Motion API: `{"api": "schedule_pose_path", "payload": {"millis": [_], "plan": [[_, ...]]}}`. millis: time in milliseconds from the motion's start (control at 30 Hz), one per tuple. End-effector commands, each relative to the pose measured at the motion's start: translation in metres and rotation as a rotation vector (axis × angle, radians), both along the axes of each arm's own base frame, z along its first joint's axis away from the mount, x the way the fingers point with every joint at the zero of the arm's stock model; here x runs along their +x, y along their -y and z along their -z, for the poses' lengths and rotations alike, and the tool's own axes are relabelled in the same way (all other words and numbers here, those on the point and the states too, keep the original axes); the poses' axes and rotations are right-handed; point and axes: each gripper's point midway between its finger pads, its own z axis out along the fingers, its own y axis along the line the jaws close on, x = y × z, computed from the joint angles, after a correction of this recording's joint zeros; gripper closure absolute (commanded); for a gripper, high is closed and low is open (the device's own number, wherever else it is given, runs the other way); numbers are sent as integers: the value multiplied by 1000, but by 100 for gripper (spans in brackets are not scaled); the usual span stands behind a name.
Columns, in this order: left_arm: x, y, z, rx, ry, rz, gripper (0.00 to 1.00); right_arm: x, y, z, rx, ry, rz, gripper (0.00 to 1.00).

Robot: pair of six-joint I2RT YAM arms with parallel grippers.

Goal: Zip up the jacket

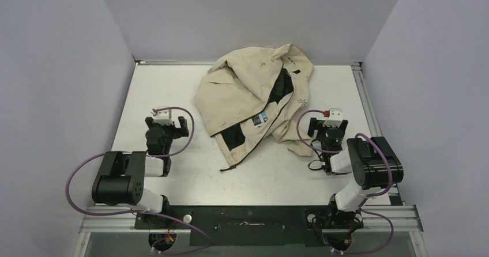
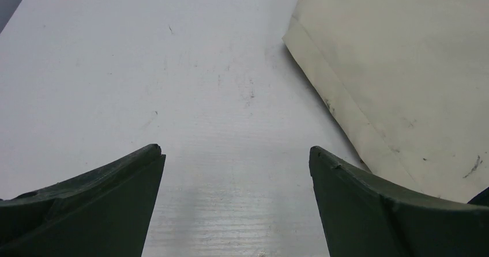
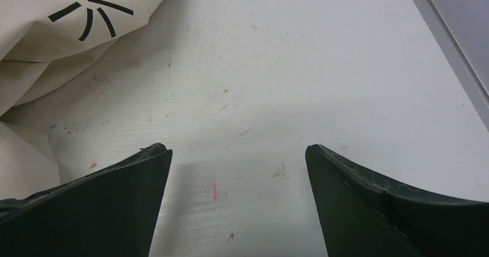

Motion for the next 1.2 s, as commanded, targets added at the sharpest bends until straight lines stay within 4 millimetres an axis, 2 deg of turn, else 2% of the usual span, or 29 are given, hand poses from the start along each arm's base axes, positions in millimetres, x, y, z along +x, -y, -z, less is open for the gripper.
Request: {"api": "schedule_pose_path", "payload": {"millis": [0, 367, 467, 567, 633, 700, 733, 800, 867, 900, 933, 1000, 1100, 1167], "plan": [[6, -2, -16, -2, 51, -12, 4, 14, 1, -27, 1, 98, 10, 10], [5, 0, -17, -6, 58, 12, 4, 13, 1, -26, 1, 97, 11, 10], [-7, -1, -33, -50, 123, 106, 4, 13, 8, -30, 8, 88, 64, 10], [-25, 6, -46, -89, 133, 205, 4, 17, 5, -55, -23, 85, 82, 10], [-35, 14, -48, -119, 61, 269, 4, 14, 0, -79, -20, 118, 90, 10], [-41, 26, -60, -116, 13, 352, 4, 10, -5, -107, -29, 147, 108, 10], [-47, 29, -52, -131, -52, 374, 4, 7, -8, -117, -5, 164, 114, 10], [-49, 32, -59, -154, -124, 387, 4, 10, -28, -146, 59, 221, 16, 10], [-53, 33, -71, -158, -172, 392, 4, 13, -54, -163, 183, 243, -134, 10], [-54, 32, -80, -159, -181, 388, 4, 14, -58, -168, 295, 244, -149, 10], [-56, 32, -90, -157, -185, 387, 4, 16, -59, -167, 469, 219, -115, 10], [-59, 30, -108, -164, -202, 367, 4, 19, -57, -154, 607, 120, -41, 10], [-59, 28, -142, -164, -201, 348, 4, 26, -87, -153, 615, -4, -195, 10], [-56, 28, -162, -155, -214, 356, 4, 24, -100, -150, 583, -51, -216, 10]]}}
